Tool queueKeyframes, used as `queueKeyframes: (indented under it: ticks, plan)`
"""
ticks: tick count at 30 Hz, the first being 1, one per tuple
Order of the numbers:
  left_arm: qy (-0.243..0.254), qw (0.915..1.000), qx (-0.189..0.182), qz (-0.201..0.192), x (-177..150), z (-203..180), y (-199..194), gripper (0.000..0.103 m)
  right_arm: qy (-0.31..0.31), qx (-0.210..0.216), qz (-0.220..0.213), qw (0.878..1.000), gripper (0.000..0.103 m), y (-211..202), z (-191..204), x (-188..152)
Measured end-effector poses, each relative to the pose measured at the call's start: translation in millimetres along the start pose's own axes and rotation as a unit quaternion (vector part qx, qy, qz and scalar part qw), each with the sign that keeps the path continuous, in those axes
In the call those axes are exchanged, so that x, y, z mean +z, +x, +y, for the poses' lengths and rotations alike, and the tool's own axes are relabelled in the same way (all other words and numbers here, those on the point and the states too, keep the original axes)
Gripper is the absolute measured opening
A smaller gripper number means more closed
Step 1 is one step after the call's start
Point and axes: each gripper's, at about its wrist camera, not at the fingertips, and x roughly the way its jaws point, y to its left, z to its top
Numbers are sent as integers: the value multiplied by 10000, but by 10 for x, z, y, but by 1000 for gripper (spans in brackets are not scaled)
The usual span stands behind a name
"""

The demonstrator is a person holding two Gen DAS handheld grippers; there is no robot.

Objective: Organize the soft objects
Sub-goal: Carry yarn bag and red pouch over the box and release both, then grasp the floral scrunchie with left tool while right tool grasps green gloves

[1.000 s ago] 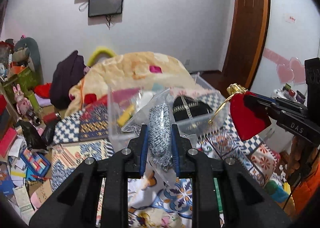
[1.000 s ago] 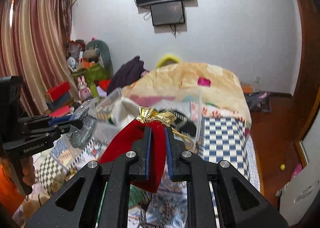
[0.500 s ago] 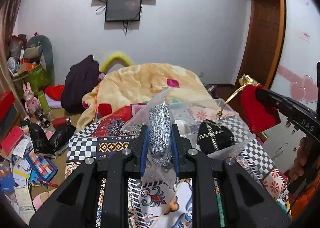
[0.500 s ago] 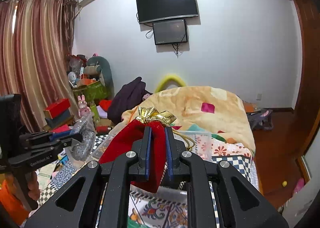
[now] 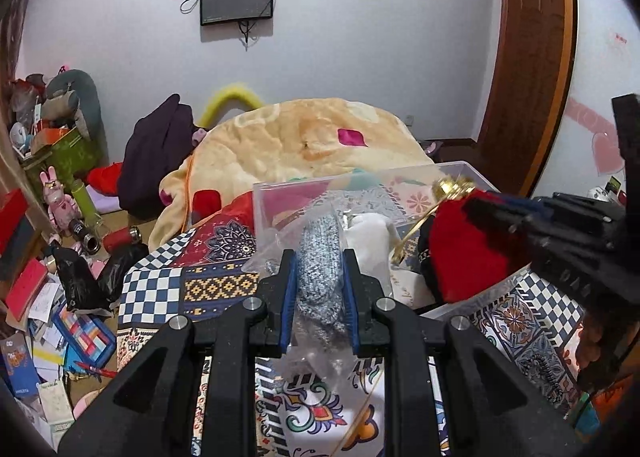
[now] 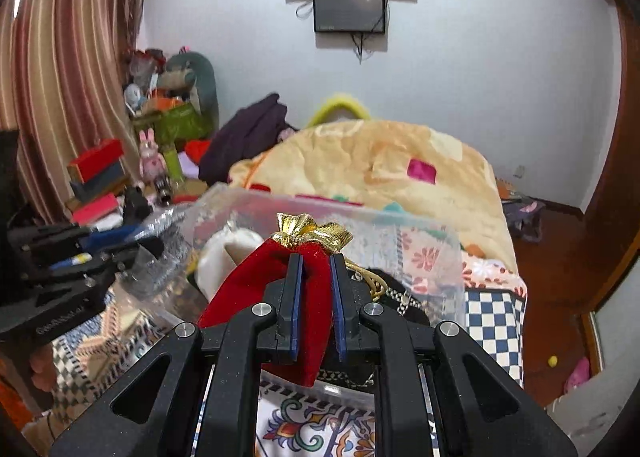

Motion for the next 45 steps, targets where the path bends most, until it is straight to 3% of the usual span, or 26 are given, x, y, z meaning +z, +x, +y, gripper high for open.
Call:
queueKeyframes:
  ticks: [12, 15, 20, 25, 32, 37, 45]
  plan:
    - [340, 9992, -17, 191, -24, -228, 189, 21, -159, -255, 511, 9982, 13, 166, -35, -60]
    - [411, 9989, 8, 225, -29, -259, 193, 23, -146, -267, 580, 9979, 18, 147, -48, -71]
    - [387, 9987, -110, 317, -17, -252, 114, 38, -44, -237, 398, 9989, 58, -43, -103, -41]
    - [195, 9994, -278, 53, 40, -165, -195, 54, 44, -168, 208, 9996, 62, -280, -155, -25]
    - [-57, 9993, -253, -282, -38, -9, -737, 72, 117, 4, -163, 9998, 84, -730, -117, -120]
    - [-252, 9993, -176, -225, -298, 94, -983, 83, 69, 198, -82, 9997, 85, -822, 6, -299]
    - [-392, 9977, -308, 467, -817, 86, -948, 83, -99, 506, 445, 9977, 85, -728, 324, -738]
